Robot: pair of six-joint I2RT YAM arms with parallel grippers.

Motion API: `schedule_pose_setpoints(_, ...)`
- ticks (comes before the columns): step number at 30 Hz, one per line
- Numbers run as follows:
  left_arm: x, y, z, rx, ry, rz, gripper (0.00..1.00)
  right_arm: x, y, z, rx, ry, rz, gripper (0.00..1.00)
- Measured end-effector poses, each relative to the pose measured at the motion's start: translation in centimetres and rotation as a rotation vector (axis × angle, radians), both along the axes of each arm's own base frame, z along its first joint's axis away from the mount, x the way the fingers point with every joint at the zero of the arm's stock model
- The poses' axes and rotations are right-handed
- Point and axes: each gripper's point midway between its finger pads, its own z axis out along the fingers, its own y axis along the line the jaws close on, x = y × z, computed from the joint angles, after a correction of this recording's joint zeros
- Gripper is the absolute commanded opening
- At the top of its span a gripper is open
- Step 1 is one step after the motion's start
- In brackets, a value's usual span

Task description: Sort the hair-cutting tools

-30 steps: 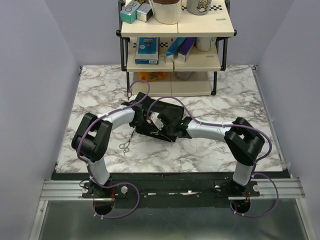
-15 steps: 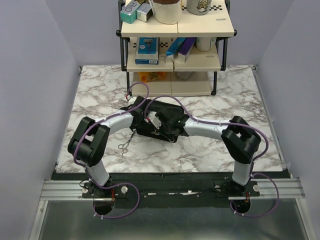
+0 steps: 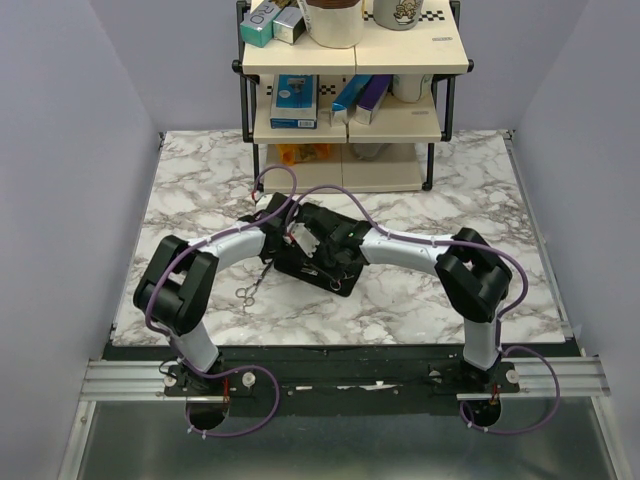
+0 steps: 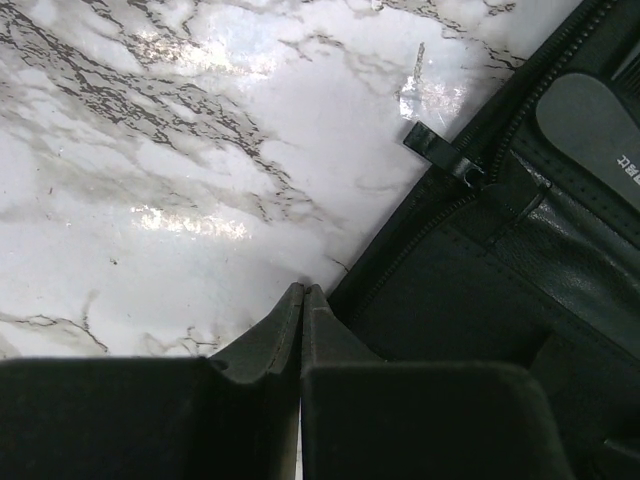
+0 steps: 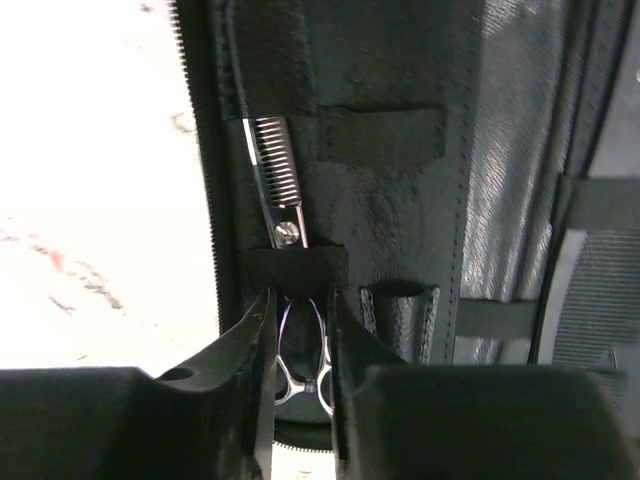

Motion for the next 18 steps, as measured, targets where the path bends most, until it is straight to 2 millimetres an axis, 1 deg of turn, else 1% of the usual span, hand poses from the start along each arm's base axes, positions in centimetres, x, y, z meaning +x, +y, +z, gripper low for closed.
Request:
schedule_pose_setpoints(2, 0.0, -0.1, 0.0, -0.006, 0.0, 0.0, 0.09, -0.4, 0.1, 0.0, 0.006, 0.017, 0.003, 0.4)
schedule_pose_setpoints(3, -0.1, -0.2, 0.0, -0.014, 0.002, -0.002, 0.09, -0.5, 0.2, 0.1, 0.012, 0.021, 0.005, 0.44)
schedule_pose_setpoints(4, -0.1, -0.4, 0.0, -0.023, 0.004, -0.005, 0.09, -0.5, 0.3, 0.3, 0.017, 0.021, 0.006, 0.45)
schedule_pose_setpoints(6, -0.3, -1.0, 0.0, -0.049, 0.01, -0.015, 0.09, -0.5, 0.4, 0.9, 0.03, 0.014, 0.005, 0.47)
schedule_pose_setpoints(9, -0.5, -2.1, 0.1, -0.088, 0.012, -0.037, 0.09, -0.5, 0.4, 2.6, 0.055, -0.008, 0.001, 0.47)
schedule_pose_setpoints(13, -0.8, -3.0, 0.1, -0.112, 0.012, -0.06, 0.09, -1.1, -1.2, 3.7, 0.037, -0.021, -0.025, 0.48)
schedule_pose_setpoints(18, -1.0, -3.5, 0.1, -0.12, 0.013, -0.075, 0.09, -0.9, -2.8, 6.2, 0.062, -0.111, -0.058, 0.49)
